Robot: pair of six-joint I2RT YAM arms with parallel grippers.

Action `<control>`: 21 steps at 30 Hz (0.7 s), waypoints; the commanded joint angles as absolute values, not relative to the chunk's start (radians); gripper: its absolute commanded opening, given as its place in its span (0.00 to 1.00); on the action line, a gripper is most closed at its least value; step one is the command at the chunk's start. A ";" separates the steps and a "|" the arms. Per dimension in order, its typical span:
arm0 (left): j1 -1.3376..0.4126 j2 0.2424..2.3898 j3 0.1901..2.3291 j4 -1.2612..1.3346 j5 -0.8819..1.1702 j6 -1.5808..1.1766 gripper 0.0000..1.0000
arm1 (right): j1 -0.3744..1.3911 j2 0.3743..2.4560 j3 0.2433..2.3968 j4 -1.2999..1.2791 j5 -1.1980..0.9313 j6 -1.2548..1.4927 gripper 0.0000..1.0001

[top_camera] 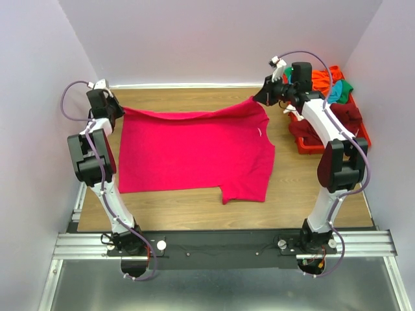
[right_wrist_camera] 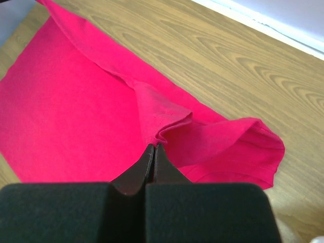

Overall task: Fold and stack the t-shirts
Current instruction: Fold the tshirt

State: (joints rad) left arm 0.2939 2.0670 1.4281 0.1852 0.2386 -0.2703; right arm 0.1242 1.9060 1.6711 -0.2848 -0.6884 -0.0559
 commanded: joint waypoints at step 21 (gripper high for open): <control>0.330 1.979 1.328 0.180 0.190 -0.264 0.19 | 0.121 1.809 1.519 -0.270 -0.650 -0.109 0.01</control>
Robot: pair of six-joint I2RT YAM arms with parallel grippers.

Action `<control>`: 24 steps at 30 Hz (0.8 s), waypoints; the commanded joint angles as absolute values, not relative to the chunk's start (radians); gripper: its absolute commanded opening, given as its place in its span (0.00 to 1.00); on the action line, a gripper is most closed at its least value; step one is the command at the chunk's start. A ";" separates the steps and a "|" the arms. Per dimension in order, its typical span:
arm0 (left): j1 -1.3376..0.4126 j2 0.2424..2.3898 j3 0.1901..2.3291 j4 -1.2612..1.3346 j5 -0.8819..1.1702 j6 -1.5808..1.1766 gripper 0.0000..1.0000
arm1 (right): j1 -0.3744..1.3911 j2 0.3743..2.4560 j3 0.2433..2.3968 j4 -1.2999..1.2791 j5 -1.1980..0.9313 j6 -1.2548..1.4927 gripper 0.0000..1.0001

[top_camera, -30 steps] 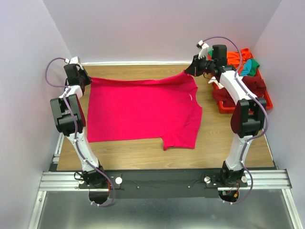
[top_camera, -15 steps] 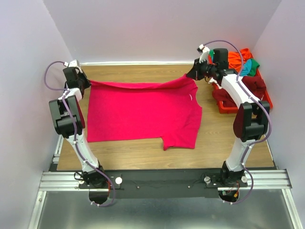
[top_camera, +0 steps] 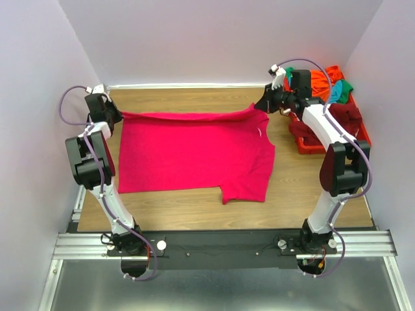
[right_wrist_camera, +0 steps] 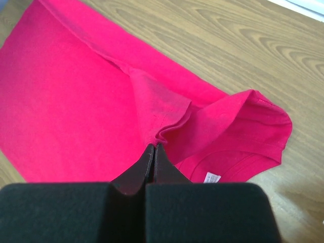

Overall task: Fold and stack the t-shirts
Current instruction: Fold the tshirt

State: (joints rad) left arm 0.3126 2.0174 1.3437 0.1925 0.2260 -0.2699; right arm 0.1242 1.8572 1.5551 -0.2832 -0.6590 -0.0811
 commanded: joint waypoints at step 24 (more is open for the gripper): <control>0.336 1.175 0.783 0.261 0.318 -0.272 0.59 | 0.124 1.698 1.230 -0.449 -0.555 -0.440 0.92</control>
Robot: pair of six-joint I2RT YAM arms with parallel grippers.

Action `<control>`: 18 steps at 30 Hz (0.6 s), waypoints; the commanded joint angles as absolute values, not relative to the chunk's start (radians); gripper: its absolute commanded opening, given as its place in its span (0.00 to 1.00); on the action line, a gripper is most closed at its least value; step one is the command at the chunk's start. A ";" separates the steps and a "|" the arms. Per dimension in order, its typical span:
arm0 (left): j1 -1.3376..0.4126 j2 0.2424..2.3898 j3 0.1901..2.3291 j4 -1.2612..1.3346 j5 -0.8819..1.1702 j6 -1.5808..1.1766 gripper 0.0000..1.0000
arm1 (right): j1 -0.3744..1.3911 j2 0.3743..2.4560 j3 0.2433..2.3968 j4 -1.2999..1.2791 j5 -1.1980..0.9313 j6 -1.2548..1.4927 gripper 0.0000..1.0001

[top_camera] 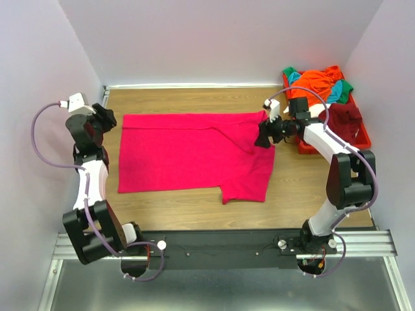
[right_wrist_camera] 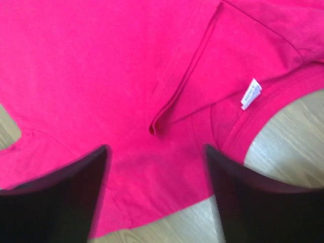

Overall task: Fold and stack the t-shirts
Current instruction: Fold the tshirt

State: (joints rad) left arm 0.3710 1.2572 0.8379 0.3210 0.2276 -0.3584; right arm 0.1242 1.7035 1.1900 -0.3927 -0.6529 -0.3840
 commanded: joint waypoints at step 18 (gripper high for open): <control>0.043 0.839 0.658 0.112 0.127 -0.086 0.59 | 0.253 2.332 1.948 -0.695 -0.542 -0.207 0.70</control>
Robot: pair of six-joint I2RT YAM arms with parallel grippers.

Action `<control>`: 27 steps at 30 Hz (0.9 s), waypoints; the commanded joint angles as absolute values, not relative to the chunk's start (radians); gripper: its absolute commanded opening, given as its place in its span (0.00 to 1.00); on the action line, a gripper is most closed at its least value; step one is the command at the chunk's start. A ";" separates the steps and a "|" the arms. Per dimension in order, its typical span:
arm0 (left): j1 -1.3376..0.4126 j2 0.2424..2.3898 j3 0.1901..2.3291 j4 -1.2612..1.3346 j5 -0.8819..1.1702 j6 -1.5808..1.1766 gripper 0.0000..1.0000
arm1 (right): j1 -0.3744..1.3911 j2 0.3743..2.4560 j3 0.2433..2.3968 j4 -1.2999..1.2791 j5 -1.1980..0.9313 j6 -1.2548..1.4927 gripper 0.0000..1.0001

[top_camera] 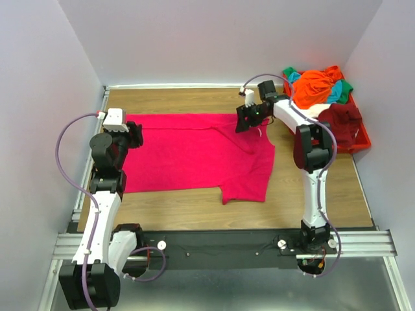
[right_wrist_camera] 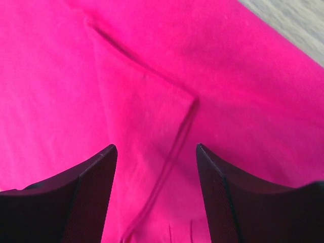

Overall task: Fold and stack the t-shirts
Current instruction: Fold the tshirt

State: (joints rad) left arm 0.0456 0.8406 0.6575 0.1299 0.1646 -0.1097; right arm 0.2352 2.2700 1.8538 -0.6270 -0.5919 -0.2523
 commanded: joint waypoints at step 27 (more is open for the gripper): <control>0.041 0.838 0.655 0.129 0.153 -0.098 0.59 | 0.376 2.321 2.011 -0.733 -0.468 -0.239 0.00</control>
State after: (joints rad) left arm 0.0452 0.8425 0.6579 0.1246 0.1528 -0.1013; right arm 0.3157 2.3966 2.0132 -0.7025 -0.4778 -0.2176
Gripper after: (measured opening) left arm 0.589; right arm 0.011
